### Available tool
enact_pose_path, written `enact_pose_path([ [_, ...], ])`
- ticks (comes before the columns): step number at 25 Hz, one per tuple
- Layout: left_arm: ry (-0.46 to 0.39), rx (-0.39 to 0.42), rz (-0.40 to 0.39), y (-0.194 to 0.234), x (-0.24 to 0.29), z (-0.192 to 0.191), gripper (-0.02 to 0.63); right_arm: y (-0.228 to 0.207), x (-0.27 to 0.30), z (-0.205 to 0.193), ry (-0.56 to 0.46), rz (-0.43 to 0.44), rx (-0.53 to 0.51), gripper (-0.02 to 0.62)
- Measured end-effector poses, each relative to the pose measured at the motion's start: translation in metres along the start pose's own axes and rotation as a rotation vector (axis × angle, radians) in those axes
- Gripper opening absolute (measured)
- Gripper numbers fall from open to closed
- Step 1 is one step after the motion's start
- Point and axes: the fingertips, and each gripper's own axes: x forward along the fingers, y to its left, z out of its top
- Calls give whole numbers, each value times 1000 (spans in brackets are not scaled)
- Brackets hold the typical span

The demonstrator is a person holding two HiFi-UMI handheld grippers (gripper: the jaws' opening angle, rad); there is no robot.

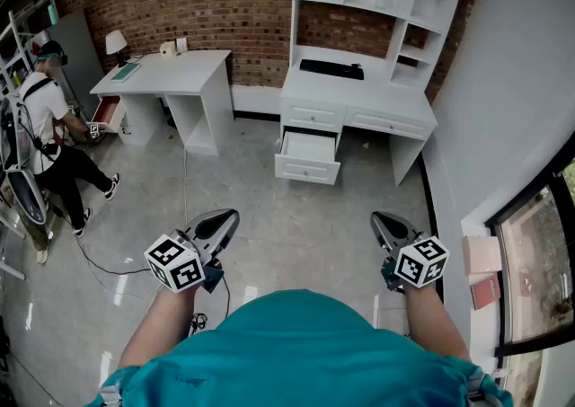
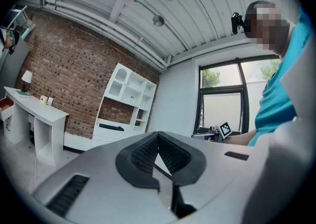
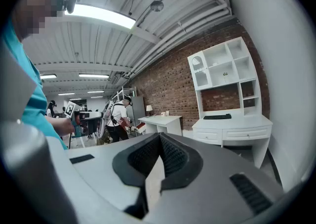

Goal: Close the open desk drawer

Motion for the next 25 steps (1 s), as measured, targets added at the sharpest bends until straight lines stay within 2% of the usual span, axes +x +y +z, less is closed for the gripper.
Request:
enact_pose_path([
  [15,-1,7,3,-11,21,3,15,-18,-3,6,-3,17,-3,21],
  [25,-2,20,8,-46,52,0,15,-44,-29,9,0,50,-30,21],
])
